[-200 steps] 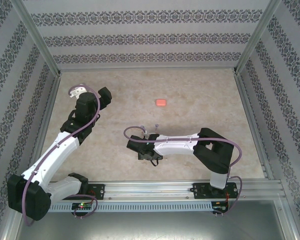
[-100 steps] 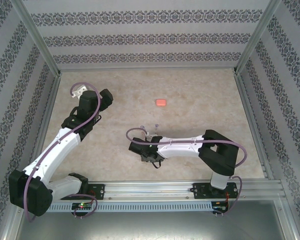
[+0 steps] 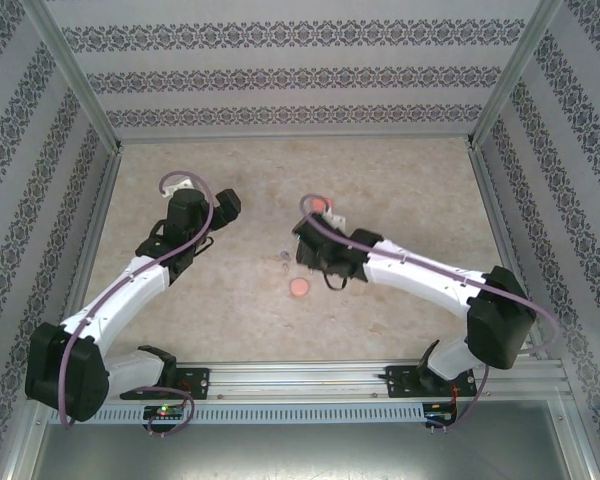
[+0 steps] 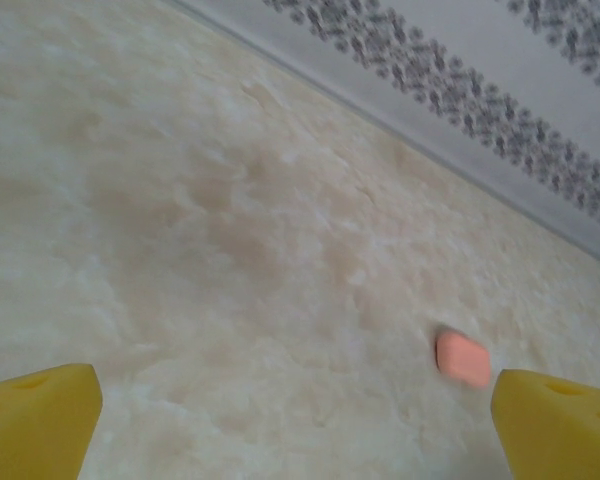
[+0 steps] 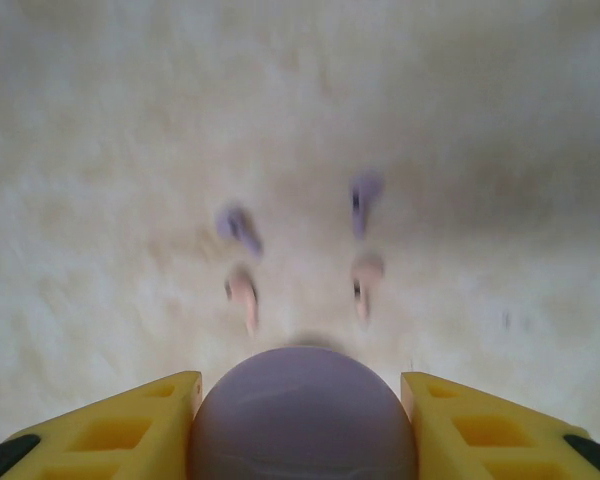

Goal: Insert the wireless bluetooth earbuds into the charging case

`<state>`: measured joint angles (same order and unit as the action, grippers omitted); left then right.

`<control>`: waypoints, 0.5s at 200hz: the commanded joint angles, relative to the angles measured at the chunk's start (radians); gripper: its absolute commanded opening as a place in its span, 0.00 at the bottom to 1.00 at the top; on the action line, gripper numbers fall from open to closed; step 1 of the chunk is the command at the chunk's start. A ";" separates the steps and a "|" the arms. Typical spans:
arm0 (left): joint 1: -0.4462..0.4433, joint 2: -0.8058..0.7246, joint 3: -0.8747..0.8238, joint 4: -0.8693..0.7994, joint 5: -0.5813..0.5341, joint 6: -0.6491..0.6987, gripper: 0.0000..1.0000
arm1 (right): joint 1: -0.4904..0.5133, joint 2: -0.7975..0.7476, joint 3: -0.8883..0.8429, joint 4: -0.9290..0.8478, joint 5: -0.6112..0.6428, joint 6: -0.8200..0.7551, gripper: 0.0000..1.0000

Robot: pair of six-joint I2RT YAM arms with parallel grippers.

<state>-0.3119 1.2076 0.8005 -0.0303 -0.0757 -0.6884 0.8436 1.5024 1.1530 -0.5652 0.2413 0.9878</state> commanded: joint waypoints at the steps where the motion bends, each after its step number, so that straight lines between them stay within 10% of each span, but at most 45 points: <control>1: 0.008 0.040 -0.030 0.209 0.159 0.106 1.00 | -0.091 0.022 0.112 0.039 -0.034 -0.094 0.46; 100: 0.007 0.309 -0.120 0.852 0.652 0.057 0.87 | -0.270 0.327 0.368 0.179 -0.217 0.188 0.45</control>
<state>-0.3119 1.4624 0.7029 0.5365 0.4244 -0.5785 0.5838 1.7832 1.4918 -0.4385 0.0837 1.0435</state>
